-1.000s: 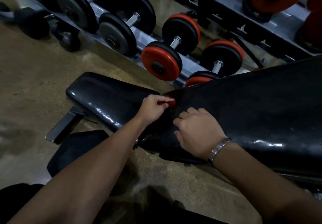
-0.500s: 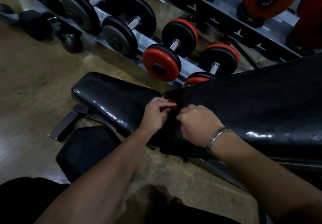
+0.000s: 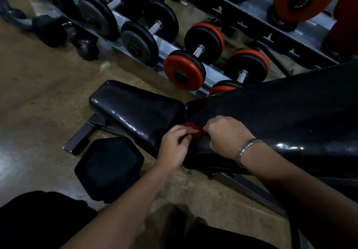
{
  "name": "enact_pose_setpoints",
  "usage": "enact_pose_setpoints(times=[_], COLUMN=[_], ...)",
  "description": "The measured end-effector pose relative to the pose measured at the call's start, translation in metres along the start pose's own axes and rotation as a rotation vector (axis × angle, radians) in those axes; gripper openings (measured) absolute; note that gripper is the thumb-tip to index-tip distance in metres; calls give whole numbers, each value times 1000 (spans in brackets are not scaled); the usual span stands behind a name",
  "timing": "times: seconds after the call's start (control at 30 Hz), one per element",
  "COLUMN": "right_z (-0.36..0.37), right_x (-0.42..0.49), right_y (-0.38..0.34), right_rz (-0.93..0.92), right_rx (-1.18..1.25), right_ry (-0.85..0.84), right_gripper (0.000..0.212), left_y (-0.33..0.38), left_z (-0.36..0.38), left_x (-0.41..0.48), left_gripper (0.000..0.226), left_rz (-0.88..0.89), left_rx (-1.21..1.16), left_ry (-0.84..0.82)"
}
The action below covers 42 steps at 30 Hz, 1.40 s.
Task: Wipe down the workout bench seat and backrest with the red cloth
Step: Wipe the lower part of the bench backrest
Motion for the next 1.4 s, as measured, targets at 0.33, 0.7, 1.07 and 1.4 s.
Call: enact_pose_setpoints(times=[0.33, 0.7, 1.07, 1.4], right_z=[-1, 0, 3, -1], right_x=[-1, -7, -7, -11], right_y=[4, 5, 9, 32], right_rz=[14, -4, -7, 27], right_rx=[33, 60, 133, 374], right_ry=[-37, -42, -19, 76], right_gripper=[28, 31, 35, 49], left_y=[-2, 5, 13, 18], left_z=[9, 15, 13, 23], left_x=[-28, -32, -27, -34], left_gripper=[31, 32, 31, 33], left_rz=[-18, -23, -32, 8], left_rx=[6, -69, 6, 29], left_ry=[84, 121, 148, 189])
Point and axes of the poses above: each hand's wrist, its own x-axis towards the middle knuckle, its own z-axis out of the palm, y = z × x, the point moved 5 cm from there along x, towards the middle knuckle, and after that the axes turned 6 degrees about -z, right-handed, at the moved point
